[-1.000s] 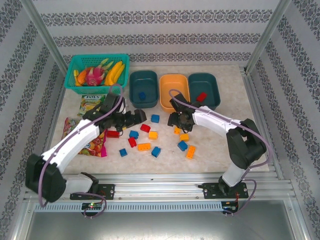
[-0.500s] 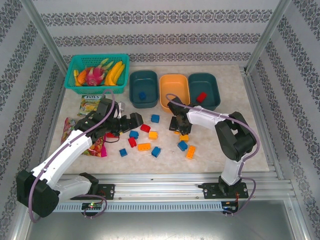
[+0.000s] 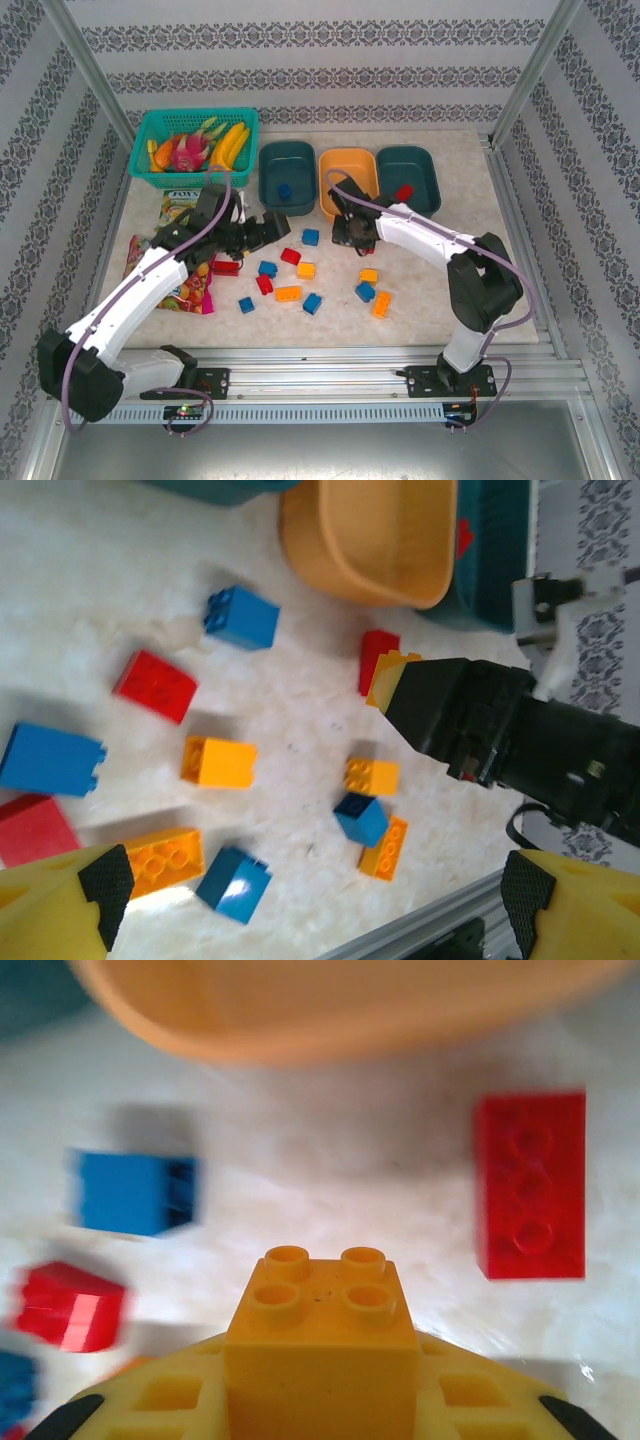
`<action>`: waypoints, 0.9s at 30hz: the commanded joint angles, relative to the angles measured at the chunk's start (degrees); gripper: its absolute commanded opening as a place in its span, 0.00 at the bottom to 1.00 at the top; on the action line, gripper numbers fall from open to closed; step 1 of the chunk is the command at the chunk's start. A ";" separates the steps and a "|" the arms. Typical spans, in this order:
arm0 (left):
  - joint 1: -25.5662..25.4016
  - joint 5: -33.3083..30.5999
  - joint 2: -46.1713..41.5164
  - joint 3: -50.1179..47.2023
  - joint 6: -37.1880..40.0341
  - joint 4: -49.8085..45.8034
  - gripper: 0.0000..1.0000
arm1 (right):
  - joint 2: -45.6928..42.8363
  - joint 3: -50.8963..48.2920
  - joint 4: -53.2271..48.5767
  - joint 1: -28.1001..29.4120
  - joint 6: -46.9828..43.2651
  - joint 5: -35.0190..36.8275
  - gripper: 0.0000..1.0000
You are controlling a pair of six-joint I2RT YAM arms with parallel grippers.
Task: Sort the legos into containers by color
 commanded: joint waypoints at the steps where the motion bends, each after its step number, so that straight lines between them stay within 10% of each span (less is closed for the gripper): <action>1: -0.48 0.08 4.47 5.73 -1.57 3.33 0.97 | 0.80 6.44 -0.90 -2.59 -3.44 0.94 0.24; 17: 0.08 1.23 26.39 24.73 -0.50 6.18 0.96 | 35.95 44.09 -11.77 -14.80 -7.30 -9.95 0.31; 27: 0.57 -1.21 22.44 23.37 0.07 1.66 0.96 | 33.70 49.55 -14.59 -15.36 -8.23 -12.43 0.61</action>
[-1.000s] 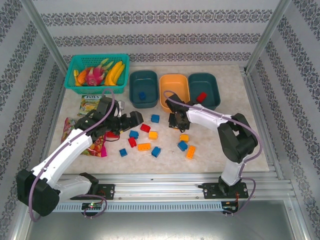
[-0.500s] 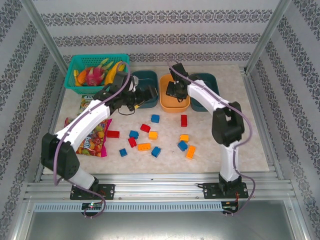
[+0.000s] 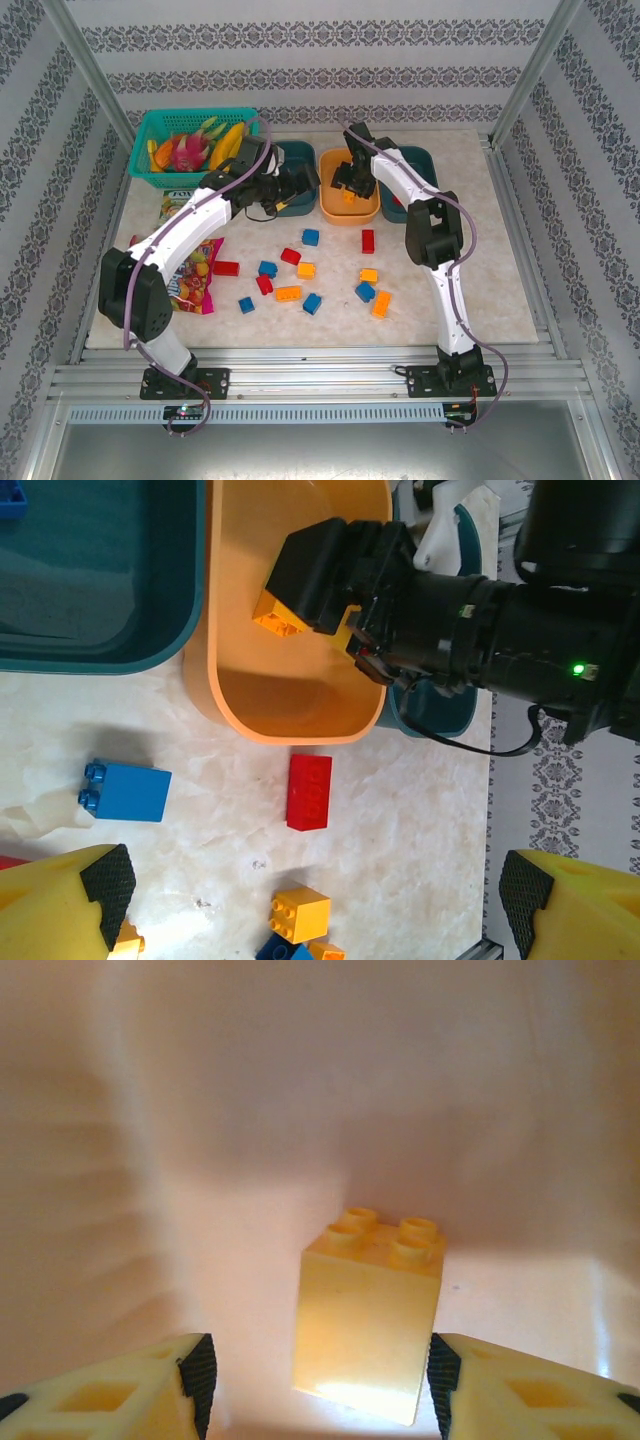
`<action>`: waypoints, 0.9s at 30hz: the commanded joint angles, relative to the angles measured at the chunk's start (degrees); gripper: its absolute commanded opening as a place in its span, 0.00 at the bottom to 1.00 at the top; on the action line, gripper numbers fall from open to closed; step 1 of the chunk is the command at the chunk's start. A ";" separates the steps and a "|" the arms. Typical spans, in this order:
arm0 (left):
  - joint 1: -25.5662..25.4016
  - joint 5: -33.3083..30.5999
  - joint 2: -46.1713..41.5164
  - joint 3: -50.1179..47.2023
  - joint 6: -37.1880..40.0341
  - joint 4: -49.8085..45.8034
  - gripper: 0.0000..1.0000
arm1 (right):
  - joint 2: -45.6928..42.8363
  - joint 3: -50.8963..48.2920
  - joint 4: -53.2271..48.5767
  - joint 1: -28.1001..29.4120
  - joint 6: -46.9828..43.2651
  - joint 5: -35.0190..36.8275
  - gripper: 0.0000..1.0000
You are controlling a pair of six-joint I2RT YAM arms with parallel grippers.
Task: Sort the legos into containers by color
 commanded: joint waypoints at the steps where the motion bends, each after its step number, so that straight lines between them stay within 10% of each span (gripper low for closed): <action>1: 0.66 -2.44 -4.45 0.23 1.19 -4.36 0.96 | -6.70 0.44 -1.55 0.15 -1.12 -1.46 0.61; 15: 8.70 -12.86 -17.02 -22.40 -21.46 -22.13 0.93 | -39.15 -52.18 54.30 13.02 -11.74 -19.25 0.70; 27: 10.45 -16.15 -9.54 -25.24 -34.56 -19.09 0.90 | -36.47 -56.33 57.08 20.59 -12.35 -23.13 0.74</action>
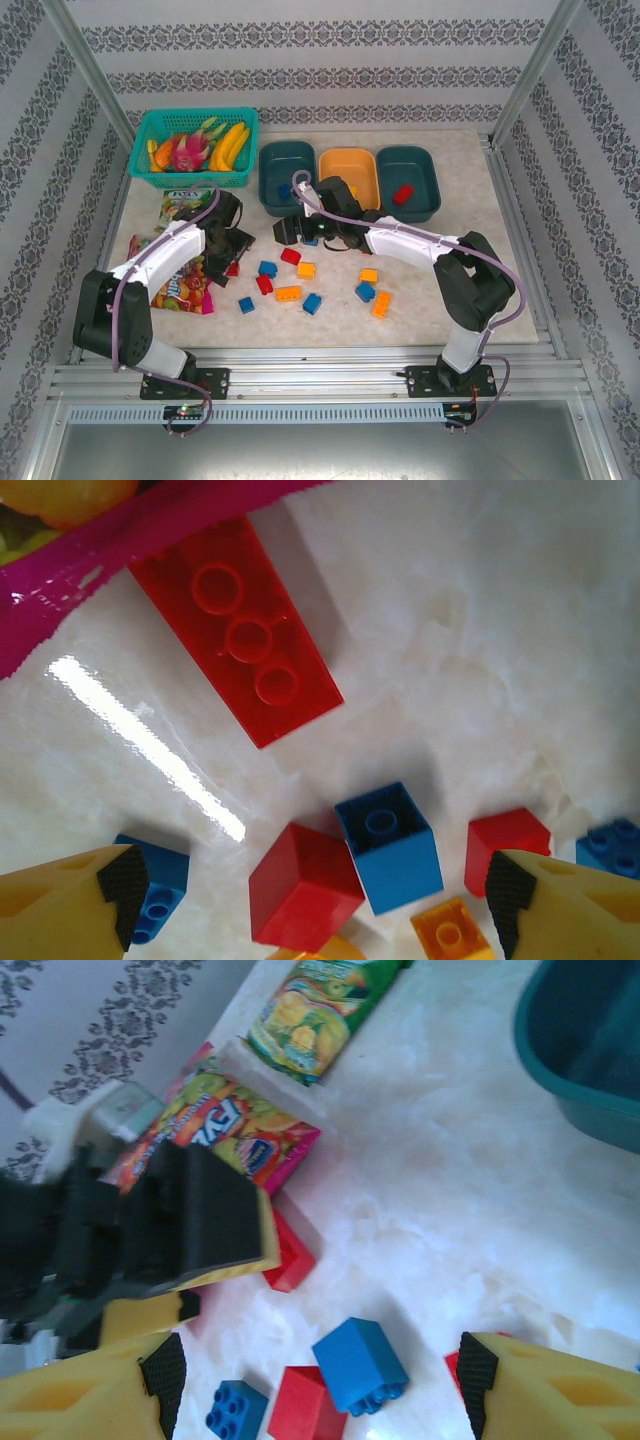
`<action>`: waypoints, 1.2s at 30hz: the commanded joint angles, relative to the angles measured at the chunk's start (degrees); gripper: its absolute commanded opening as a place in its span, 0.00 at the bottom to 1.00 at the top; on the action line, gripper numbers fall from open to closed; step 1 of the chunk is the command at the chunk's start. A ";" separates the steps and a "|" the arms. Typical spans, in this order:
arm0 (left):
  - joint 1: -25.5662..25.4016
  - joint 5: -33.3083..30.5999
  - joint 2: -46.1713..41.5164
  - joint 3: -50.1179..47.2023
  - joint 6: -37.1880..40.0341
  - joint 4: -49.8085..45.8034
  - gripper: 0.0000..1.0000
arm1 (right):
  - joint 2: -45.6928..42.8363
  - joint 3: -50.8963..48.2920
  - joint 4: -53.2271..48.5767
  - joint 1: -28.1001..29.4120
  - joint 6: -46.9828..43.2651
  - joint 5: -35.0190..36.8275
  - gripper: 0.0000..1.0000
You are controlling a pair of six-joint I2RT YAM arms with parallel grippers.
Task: Sort the legos into containers by color
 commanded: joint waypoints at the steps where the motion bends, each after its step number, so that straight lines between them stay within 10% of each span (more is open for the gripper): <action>1: 0.97 -2.20 0.37 0.41 -4.64 -0.30 0.90 | -0.01 -0.07 3.10 0.69 -1.29 -1.22 0.73; 14: -0.93 6.07 3.86 1.16 5.99 3.15 0.86 | -2.55 -2.60 -0.02 0.17 -0.81 7.27 0.71; 36: -8.35 10.02 11.14 -2.83 -3.07 16.51 0.73 | -7.40 -6.13 1.88 -1.73 0.93 8.93 0.72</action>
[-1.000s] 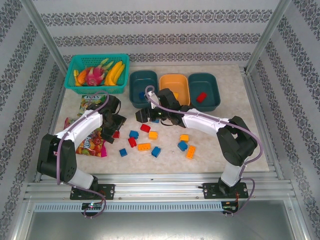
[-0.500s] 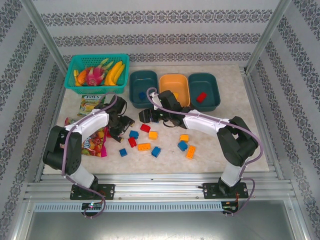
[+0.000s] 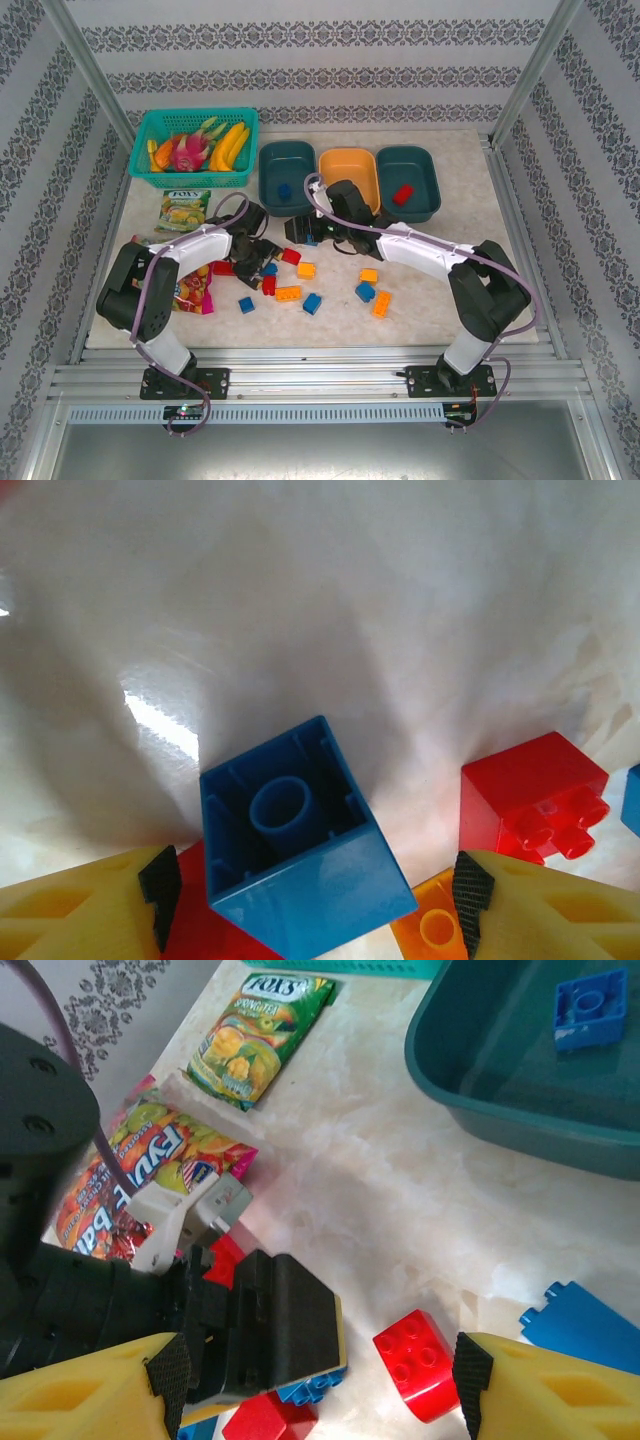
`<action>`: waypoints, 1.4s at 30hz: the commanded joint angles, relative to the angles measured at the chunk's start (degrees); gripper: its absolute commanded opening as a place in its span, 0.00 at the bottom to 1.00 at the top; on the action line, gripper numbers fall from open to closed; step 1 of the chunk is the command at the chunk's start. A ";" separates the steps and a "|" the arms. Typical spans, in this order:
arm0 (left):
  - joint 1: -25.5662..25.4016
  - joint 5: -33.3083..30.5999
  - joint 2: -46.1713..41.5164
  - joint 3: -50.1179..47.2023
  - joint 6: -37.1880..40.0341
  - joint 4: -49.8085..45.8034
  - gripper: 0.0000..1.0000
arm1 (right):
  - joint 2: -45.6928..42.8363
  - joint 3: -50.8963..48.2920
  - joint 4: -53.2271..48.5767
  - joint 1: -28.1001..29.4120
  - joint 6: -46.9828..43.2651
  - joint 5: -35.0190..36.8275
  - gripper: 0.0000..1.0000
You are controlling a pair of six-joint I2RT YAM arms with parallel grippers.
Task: Sort the legos into containers by color
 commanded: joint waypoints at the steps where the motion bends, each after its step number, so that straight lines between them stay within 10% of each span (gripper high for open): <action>1: -1.06 -0.74 0.70 0.26 -1.97 0.16 0.71 | -1.81 -0.66 1.50 -0.64 0.45 0.62 0.72; 23: -0.34 -9.52 -1.74 7.90 4.22 -8.28 0.36 | -4.54 -0.93 0.76 -1.45 0.36 0.37 0.72; 42: 1.71 -16.95 27.88 57.65 33.03 -23.67 0.36 | -1.94 10.63 -2.98 -10.56 13.03 8.22 0.72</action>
